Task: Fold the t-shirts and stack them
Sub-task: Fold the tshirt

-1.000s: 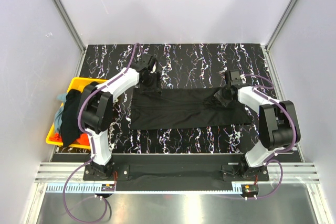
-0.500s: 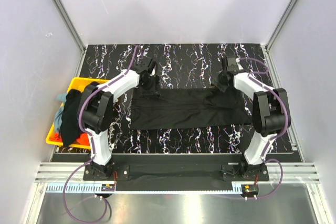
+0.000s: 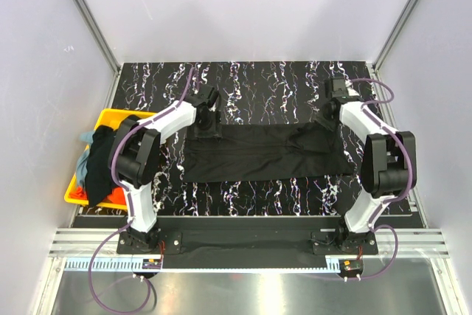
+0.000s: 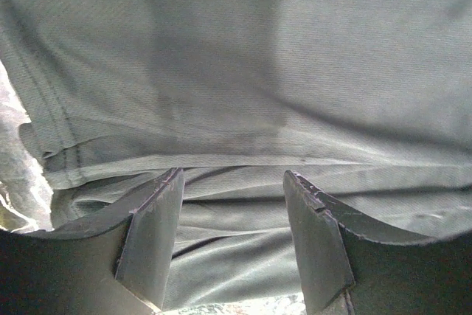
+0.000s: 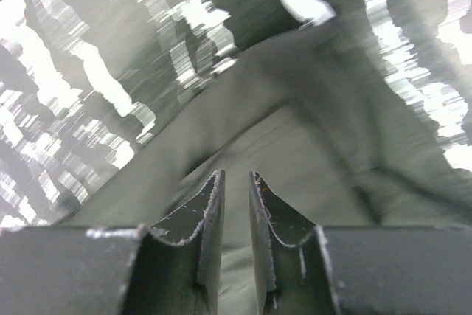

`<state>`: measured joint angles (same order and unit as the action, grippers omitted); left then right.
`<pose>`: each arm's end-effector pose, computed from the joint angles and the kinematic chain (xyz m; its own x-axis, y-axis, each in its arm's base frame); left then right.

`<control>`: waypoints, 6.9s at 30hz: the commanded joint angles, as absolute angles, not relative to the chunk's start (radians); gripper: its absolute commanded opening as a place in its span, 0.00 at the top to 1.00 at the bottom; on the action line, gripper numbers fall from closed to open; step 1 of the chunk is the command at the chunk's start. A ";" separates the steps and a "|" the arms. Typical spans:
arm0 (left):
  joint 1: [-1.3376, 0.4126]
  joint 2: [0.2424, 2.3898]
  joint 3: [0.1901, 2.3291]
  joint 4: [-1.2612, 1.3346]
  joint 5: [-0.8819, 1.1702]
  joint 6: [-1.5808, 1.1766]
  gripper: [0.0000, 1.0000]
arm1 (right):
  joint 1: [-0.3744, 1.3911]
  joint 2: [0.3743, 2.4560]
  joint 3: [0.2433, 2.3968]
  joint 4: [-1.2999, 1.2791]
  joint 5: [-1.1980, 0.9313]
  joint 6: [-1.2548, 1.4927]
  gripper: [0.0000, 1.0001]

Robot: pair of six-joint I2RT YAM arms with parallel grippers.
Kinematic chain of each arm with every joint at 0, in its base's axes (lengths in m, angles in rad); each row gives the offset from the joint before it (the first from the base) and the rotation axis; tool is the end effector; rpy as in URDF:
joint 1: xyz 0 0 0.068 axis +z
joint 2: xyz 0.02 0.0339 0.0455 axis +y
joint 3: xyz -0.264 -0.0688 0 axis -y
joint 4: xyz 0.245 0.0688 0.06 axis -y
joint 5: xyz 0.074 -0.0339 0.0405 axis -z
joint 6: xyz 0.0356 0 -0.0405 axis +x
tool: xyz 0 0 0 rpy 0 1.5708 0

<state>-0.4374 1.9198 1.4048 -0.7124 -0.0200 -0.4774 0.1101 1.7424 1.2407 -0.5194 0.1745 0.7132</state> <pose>0.3535 -0.1645 0.1899 -0.9494 -0.0632 -0.3077 -0.0212 0.9902 -0.1380 0.3642 0.0340 0.2154 -0.6528 0.5761 -0.4920 0.5408 0.8091 0.2298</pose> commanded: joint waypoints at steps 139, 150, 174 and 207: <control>-0.411 1.660 1.308 -0.983 -0.348 -0.462 0.65 | 0.006 1.971 1.294 -0.495 0.044 0.592 0.90; -0.482 1.606 1.272 -0.802 0.176 -0.432 0.61 | -0.041 2.212 1.739 -0.545 -0.135 0.442 0.85; -0.718 1.778 1.043 -0.687 -0.109 -0.575 0.65 | -0.161 2.167 1.652 -0.594 -0.074 0.439 0.82; -0.466 1.916 1.548 -0.824 -0.066 -0.390 0.60 | -0.186 2.077 1.826 -0.753 -0.208 0.529 0.54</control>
<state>-0.4606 1.8545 1.4940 -0.7692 -0.0448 -0.4683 -0.1928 2.2627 1.9472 -0.7563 -0.1135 0.4603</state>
